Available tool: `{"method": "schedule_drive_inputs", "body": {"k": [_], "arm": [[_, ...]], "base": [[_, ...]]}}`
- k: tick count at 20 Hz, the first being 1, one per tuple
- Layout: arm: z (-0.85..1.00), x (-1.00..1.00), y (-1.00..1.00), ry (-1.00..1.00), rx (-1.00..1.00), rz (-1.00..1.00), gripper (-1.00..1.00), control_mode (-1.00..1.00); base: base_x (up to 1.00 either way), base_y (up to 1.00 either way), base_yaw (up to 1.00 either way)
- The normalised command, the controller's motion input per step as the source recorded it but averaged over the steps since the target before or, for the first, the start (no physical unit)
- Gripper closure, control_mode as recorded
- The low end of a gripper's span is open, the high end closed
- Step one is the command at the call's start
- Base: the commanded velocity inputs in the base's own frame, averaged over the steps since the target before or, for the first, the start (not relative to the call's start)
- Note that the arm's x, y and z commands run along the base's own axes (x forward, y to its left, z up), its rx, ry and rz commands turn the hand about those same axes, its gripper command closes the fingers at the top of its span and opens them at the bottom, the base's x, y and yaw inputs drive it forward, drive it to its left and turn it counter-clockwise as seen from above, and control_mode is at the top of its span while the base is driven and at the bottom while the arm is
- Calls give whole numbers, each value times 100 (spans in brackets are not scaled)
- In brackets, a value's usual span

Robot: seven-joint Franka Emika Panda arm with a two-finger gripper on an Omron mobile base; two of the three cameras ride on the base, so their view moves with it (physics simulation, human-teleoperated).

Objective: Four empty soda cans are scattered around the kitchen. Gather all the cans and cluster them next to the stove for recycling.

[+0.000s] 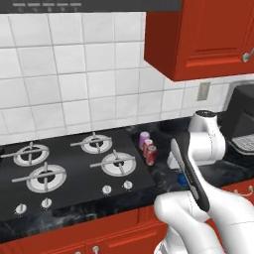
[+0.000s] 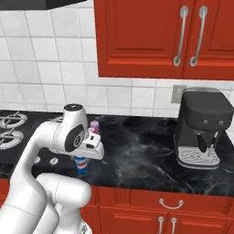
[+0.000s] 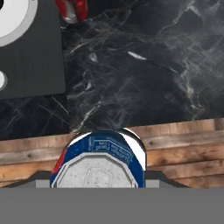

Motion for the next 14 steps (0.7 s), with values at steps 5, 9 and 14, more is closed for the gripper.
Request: {"method": "schedule_drive_inputs", "body": {"k": [5, 9, 14], "arm": [[0, 0, 0, 0, 0, 0, 100, 100], [0, 0, 0, 0, 0, 0, 100, 100], [0, 0, 0, 0, 0, 0, 100, 100]], "base": [[40, 0, 19], [33, -3, 27], [33, -5, 24]]}}
